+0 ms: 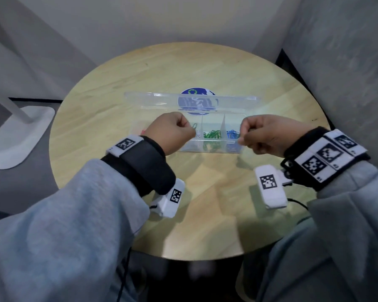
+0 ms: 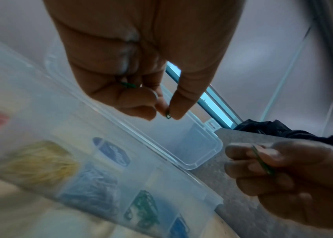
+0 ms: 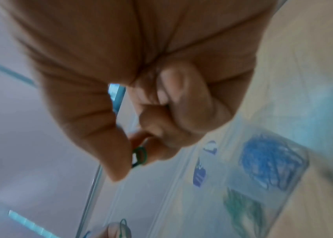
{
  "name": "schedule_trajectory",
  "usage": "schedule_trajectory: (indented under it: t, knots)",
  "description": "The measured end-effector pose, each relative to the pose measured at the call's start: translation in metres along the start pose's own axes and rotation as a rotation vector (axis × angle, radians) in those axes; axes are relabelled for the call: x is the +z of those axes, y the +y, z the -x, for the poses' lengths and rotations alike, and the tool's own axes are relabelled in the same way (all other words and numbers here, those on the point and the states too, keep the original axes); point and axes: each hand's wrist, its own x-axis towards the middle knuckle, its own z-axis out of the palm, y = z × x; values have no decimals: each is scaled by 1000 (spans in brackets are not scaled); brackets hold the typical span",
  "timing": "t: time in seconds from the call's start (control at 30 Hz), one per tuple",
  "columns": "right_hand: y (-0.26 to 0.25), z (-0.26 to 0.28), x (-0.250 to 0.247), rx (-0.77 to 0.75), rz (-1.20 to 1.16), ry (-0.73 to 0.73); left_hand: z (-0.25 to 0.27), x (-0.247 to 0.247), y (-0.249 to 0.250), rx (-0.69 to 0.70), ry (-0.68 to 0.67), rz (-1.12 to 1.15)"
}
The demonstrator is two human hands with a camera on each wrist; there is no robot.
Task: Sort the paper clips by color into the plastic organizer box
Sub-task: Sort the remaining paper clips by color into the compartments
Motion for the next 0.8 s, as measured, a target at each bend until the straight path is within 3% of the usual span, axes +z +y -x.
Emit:
schedule_trajectory:
  t: [0.17, 0.37, 0.5, 0.7, 0.8]
  knots:
    - [4, -1, -18, 15, -191, 129, -19, 28, 28, 85, 12, -201]
    - [7, -4, -18, 28, -197, 75, -38, 48, 36, 61, 30, -267]
    - [6, -5, -15, 34, -202, 72, -38, 46, 34, 82, -31, -229]
    - [5, -6, -10, 55, -226, 97, -12, -7, 18, 93, 24, -154]
    - [3, -8, -5, 58, -239, 114, 4, -53, -10, -25, 152, -155]
